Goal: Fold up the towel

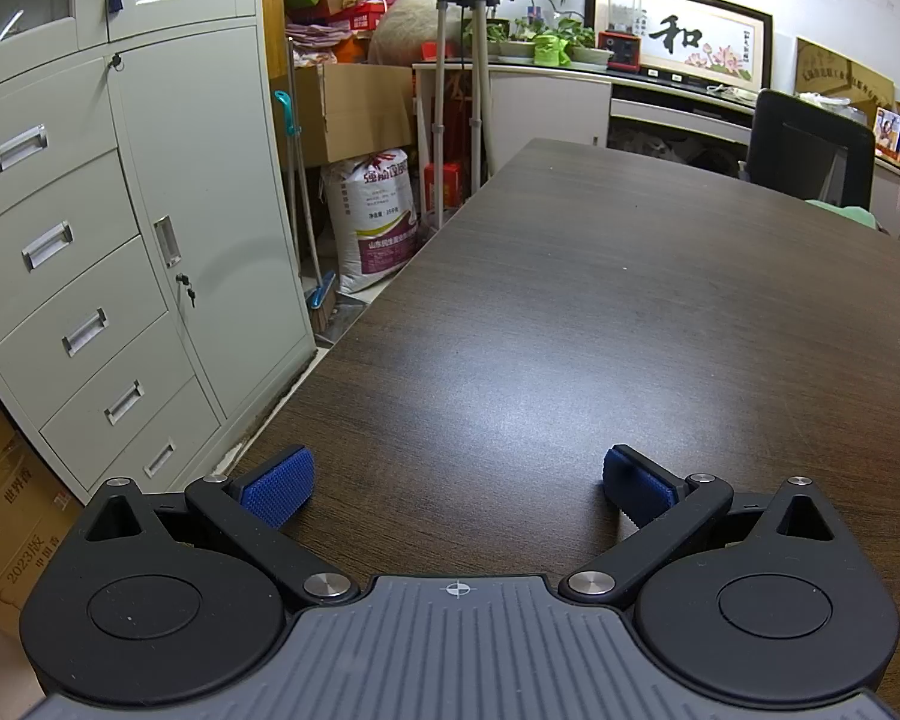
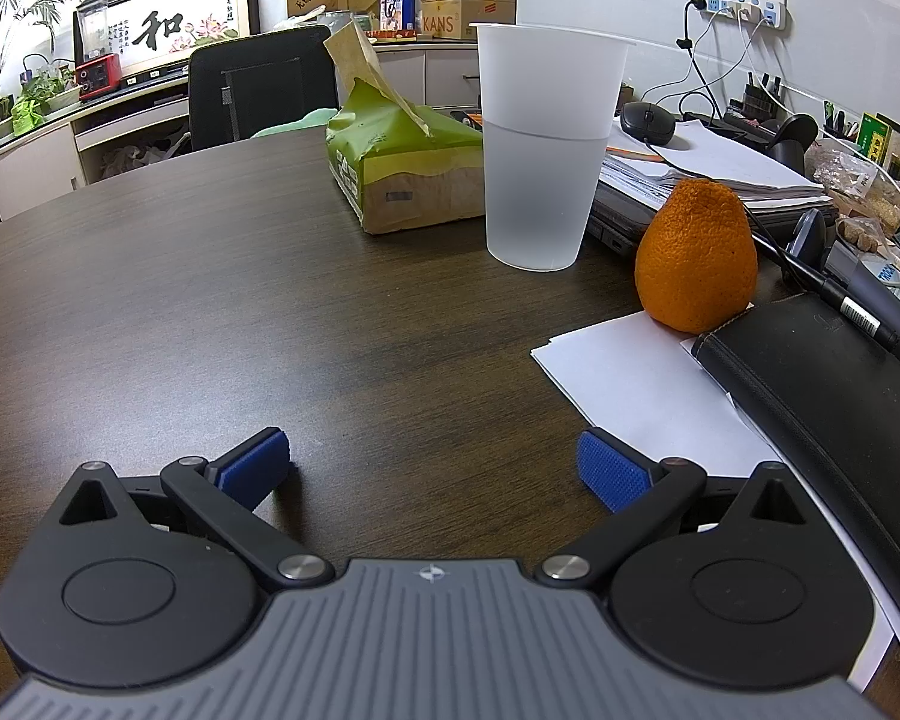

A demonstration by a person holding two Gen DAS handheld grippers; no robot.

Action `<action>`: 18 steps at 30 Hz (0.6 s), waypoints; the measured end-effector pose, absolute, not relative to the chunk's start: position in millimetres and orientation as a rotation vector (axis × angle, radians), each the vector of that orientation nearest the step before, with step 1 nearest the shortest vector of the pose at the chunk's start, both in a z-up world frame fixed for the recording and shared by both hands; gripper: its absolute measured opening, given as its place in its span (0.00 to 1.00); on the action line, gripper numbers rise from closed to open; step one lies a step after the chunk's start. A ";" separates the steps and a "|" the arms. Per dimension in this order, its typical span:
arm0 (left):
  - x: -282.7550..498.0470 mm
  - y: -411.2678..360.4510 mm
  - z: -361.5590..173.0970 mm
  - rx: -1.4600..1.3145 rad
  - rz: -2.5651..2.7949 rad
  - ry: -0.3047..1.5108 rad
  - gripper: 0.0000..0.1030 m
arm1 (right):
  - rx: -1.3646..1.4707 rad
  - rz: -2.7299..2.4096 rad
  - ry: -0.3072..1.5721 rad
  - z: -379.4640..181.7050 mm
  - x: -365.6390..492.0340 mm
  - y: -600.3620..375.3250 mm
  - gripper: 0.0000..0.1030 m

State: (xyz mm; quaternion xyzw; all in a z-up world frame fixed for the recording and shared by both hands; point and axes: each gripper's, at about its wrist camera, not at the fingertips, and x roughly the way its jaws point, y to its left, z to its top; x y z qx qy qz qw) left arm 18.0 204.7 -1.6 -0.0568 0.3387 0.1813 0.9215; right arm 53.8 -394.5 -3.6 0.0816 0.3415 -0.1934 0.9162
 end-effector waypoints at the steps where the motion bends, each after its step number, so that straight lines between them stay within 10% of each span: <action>1: 18.0 204.7 -1.6 -0.117 0.372 0.696 1.00 | 0.168 -0.398 0.703 -3.6 53.8 -394.4 1.00; 18: 17.2 205.8 -1.6 -0.116 0.368 0.696 1.00 | 0.168 -0.398 0.703 -3.7 53.8 -394.5 1.00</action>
